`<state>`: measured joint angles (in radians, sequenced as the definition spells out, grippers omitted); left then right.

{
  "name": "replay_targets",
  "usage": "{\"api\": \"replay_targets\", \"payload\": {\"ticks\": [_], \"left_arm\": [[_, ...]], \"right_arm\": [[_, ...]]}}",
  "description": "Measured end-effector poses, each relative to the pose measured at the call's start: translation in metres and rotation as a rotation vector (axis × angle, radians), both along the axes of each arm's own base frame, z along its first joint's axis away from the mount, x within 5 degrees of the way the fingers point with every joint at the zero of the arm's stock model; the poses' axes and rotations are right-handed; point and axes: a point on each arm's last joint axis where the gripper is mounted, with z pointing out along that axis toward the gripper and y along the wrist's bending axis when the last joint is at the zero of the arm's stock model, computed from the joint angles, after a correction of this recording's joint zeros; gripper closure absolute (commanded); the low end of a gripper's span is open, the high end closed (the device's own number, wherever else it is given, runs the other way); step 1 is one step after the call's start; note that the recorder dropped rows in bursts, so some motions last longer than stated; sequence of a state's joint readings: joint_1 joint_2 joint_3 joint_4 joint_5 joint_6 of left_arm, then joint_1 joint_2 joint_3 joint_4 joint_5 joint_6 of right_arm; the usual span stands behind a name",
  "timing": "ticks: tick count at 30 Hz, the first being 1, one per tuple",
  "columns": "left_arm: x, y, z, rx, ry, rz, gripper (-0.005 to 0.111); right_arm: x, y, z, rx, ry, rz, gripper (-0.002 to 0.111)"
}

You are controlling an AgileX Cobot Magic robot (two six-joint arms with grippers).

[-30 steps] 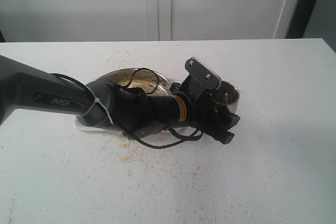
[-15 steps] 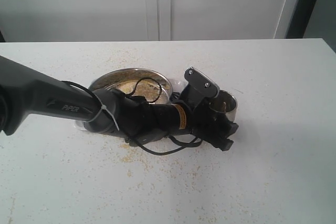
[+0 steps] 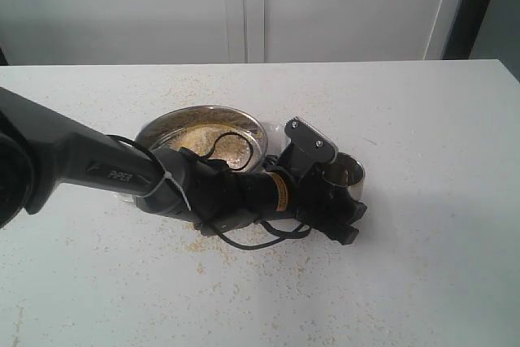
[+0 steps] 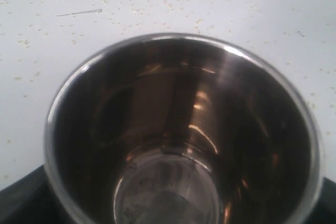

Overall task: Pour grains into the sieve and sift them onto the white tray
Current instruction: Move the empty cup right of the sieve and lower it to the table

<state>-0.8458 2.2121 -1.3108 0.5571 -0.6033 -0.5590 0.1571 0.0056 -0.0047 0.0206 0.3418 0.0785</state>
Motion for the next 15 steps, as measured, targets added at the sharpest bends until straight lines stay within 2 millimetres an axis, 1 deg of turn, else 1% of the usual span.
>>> {"api": "replay_targets", "payload": {"ticks": [2,5,8,15], "left_arm": [[-0.0001,0.0,0.0,-0.001,0.002,0.0,0.045],[-0.0002,-0.0001,-0.0001,0.002,-0.001,-0.004,0.031],[-0.0002,-0.0001,-0.0001,0.0,0.003,-0.002,0.023],[-0.0003,-0.0003,0.0003,-0.008,0.007,-0.001,0.011]], "right_arm": [[0.0,0.0,0.0,0.0,0.0,0.0,0.108],[0.0,0.0,0.0,0.0,0.0,0.0,0.108],[0.0,0.0,0.0,0.0,0.0,0.0,0.108],[0.0,0.0,0.0,0.0,0.0,0.0,0.108]]}}
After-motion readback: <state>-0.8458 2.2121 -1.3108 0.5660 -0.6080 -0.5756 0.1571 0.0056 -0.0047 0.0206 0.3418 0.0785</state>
